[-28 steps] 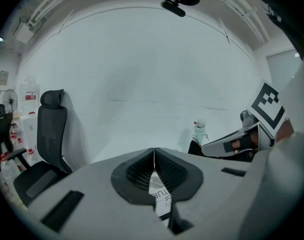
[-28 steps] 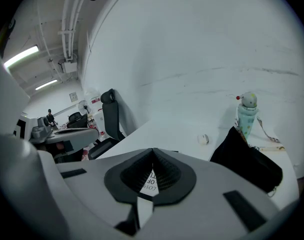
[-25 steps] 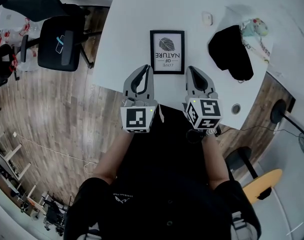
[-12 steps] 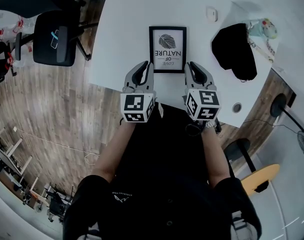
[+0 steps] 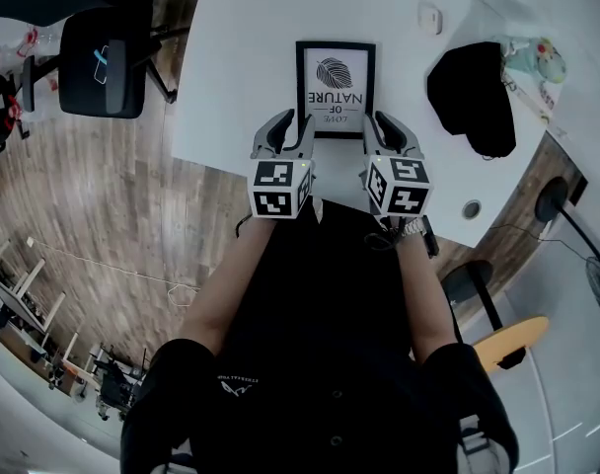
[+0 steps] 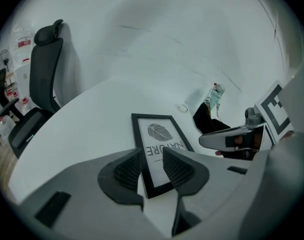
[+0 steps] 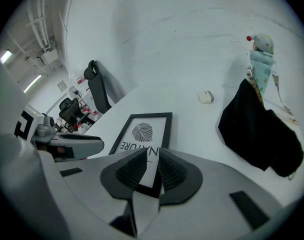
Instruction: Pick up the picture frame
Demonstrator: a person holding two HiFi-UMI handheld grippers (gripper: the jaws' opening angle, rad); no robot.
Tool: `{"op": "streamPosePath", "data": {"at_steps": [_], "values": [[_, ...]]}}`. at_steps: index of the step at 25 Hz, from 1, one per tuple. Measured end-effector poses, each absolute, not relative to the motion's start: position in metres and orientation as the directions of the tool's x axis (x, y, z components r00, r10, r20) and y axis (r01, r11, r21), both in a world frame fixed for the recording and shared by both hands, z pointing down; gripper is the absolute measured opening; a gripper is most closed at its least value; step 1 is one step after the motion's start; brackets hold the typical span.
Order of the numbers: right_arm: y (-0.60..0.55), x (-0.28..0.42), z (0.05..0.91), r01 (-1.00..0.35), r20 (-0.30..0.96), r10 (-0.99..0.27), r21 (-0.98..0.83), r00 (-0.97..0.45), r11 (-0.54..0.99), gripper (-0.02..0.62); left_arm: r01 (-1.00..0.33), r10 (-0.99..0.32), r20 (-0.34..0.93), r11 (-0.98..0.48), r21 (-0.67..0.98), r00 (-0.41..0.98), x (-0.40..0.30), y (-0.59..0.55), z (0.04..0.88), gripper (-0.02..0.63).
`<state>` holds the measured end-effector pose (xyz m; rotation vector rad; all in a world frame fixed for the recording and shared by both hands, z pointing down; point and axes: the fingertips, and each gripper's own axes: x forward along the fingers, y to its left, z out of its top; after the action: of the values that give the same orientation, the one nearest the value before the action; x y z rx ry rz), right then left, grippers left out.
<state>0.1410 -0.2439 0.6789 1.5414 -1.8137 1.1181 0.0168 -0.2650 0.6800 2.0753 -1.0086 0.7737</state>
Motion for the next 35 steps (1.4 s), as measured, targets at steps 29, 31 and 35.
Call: {"op": "streamPosePath", "data": {"at_steps": [29,31,35], "values": [[-0.237,0.143,0.733,-0.969,0.89,-0.415,-0.238,-0.19,-0.069,0.072,-0.9,-0.294,0.87,-0.312,0.304,0.396,0.012,-0.27,0.735,0.089],[-0.237,0.144,0.733,-0.965,0.888,-0.415,-0.252,-0.198,-0.079,0.069,-0.903,-0.292,0.873,-0.305,0.302,0.39,0.011,-0.271,0.735,0.079],[-0.232,0.143,0.732,-0.963,0.888,-0.413,-0.257,-0.203,-0.079,0.067,-0.908,-0.288,0.881,-0.306,0.288,0.376,0.01,-0.265,0.734,0.075]]}}
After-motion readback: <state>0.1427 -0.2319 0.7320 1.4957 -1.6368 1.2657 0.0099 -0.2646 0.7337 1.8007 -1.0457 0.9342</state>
